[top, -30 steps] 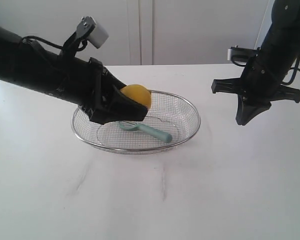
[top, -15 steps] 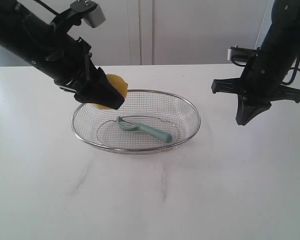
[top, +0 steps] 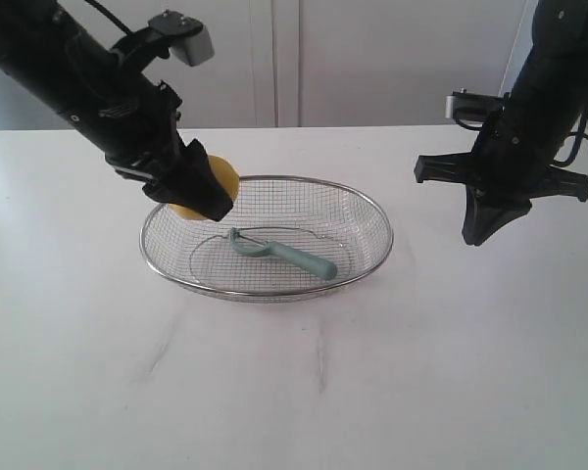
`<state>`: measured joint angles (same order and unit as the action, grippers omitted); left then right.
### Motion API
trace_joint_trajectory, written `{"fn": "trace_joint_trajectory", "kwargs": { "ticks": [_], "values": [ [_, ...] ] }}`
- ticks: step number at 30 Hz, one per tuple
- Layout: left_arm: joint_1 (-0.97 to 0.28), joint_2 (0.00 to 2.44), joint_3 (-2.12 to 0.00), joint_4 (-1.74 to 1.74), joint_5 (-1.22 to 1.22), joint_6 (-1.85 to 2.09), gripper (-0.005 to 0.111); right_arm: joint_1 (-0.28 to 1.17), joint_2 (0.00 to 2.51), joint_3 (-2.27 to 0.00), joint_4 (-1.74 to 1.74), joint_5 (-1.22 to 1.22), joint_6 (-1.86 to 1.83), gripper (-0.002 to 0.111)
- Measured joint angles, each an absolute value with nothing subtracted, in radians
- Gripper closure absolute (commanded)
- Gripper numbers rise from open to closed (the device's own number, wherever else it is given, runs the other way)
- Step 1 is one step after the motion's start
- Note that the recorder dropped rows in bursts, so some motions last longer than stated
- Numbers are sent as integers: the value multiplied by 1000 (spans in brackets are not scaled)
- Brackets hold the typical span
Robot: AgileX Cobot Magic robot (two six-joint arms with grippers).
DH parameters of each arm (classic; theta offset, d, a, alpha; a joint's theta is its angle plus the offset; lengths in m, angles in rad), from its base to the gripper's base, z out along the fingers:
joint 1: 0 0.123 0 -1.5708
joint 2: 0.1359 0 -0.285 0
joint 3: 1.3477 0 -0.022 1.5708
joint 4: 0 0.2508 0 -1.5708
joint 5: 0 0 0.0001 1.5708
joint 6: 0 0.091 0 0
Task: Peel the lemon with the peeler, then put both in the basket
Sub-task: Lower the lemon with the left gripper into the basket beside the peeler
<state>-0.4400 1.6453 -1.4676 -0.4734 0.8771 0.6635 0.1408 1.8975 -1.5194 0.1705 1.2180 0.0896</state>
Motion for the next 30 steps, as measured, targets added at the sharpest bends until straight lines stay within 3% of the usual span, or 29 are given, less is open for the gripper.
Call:
{"fn": "trace_joint_trajectory", "kwargs": {
  "ticks": [12, 30],
  "values": [
    [-440, 1805, -1489, -400, 874, 590, 107, 141, 1898, -1519, 171, 1218, 90, 108],
    [-440, 2055, -1775, -236, 896, 453, 107, 141, 1898, -1519, 171, 1218, 90, 108]
  ]
}}
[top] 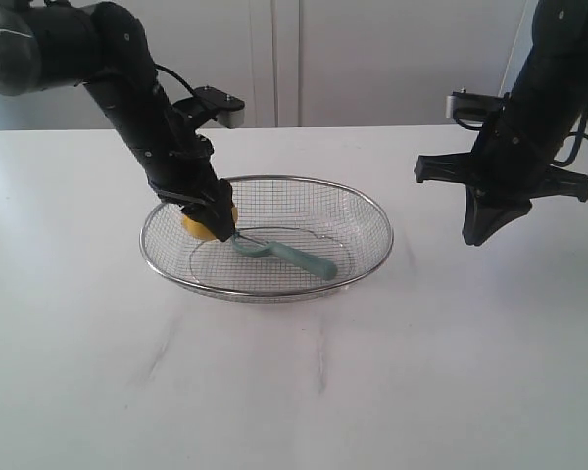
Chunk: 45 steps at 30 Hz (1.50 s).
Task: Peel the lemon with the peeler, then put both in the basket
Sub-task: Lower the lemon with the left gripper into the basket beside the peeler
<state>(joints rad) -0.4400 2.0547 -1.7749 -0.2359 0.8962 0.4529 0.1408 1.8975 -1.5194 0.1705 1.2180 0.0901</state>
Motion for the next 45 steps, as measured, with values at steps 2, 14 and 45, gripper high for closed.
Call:
{"fn": "trace_joint_trajectory", "kwargs": {
  "ticks": [2, 14, 45],
  "values": [
    [-440, 2075, -1786, -232, 898, 453, 107, 141, 1898, -1519, 171, 1218, 90, 108],
    [-440, 2152, -1797, -194, 881, 451, 107, 141, 1898, -1519, 171, 1218, 90, 108],
    [-440, 2184, -1799, -154, 818, 451, 82, 141, 1898, -1519, 171, 1218, 92, 108]
  ]
}}
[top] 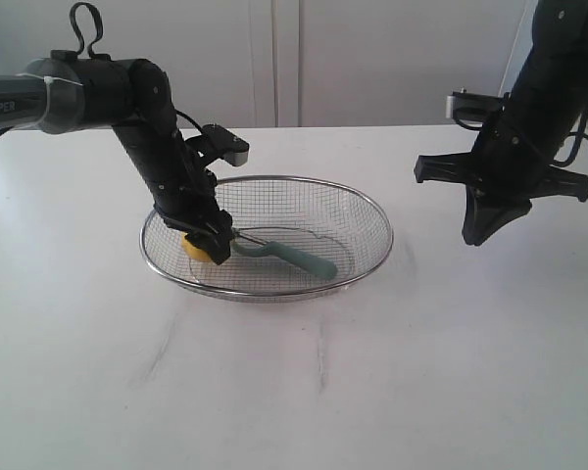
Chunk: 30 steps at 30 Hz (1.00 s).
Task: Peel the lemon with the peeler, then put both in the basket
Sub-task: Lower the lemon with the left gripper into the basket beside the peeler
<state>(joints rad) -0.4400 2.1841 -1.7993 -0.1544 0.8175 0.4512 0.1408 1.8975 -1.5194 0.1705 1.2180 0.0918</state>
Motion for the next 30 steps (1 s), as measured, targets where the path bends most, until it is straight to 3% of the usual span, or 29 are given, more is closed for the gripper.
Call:
{"fn": "trace_joint_trajectory", "kwargs": {
  "ticks": [5, 10, 30],
  "values": [
    [-440, 2184, -1799, -153, 818, 453, 49, 141, 1898, -1519, 171, 1218, 92, 108],
    [-440, 2184, -1799, -152, 805, 453, 29, 141, 1898, -1519, 171, 1218, 92, 108],
    [-440, 2184, -1799, -152, 793, 453, 27, 141, 1898, -1519, 171, 1218, 92, 108]
  ]
}}
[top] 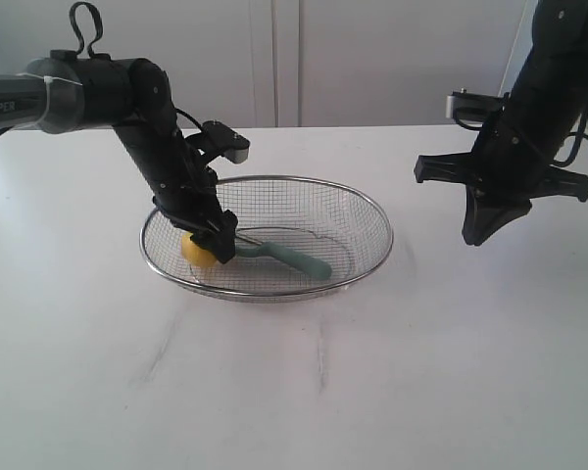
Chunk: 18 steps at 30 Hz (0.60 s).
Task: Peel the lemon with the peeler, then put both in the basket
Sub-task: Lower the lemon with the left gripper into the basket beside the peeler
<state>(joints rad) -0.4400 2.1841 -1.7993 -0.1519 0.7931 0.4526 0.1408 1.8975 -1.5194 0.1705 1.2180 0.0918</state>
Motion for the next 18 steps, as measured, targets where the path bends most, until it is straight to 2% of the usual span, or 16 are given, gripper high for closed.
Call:
{"fn": "trace_joint_trajectory", "kwargs": {
  "ticks": [18],
  "values": [
    [-440, 2103, -1799, -152, 810, 448, 28, 141, 1898, -1519, 171, 1218, 92, 108]
  ]
}}
